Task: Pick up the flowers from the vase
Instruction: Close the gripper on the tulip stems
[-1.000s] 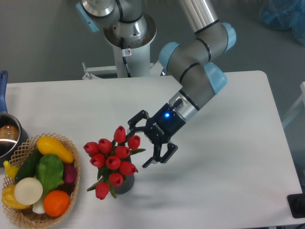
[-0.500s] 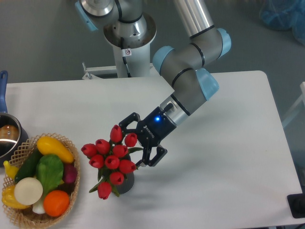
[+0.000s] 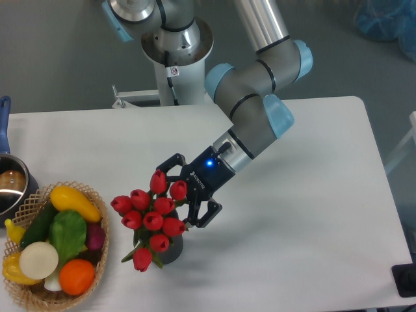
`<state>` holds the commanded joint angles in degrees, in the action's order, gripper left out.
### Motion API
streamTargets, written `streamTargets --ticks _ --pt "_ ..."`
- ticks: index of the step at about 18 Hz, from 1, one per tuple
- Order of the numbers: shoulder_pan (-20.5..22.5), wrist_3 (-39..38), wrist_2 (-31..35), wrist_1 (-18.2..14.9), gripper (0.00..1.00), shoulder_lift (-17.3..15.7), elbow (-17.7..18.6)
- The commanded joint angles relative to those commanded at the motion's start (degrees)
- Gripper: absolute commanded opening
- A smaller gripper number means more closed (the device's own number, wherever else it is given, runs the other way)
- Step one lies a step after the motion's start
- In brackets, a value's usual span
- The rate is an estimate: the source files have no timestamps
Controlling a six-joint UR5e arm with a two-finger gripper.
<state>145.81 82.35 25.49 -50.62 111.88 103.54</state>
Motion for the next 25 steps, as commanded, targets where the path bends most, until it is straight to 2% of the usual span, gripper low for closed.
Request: streamTargets --ticks 14,17,25 --pt "-1.14 0.00 -0.61 0.09 1.00 0.00 0.26" --pt "-1.06 0.00 -2.46 0.09 1.00 0.09 0.00" --pt "0.35 0.17 -2.29 0.09 1.00 -0.17 -0.18"
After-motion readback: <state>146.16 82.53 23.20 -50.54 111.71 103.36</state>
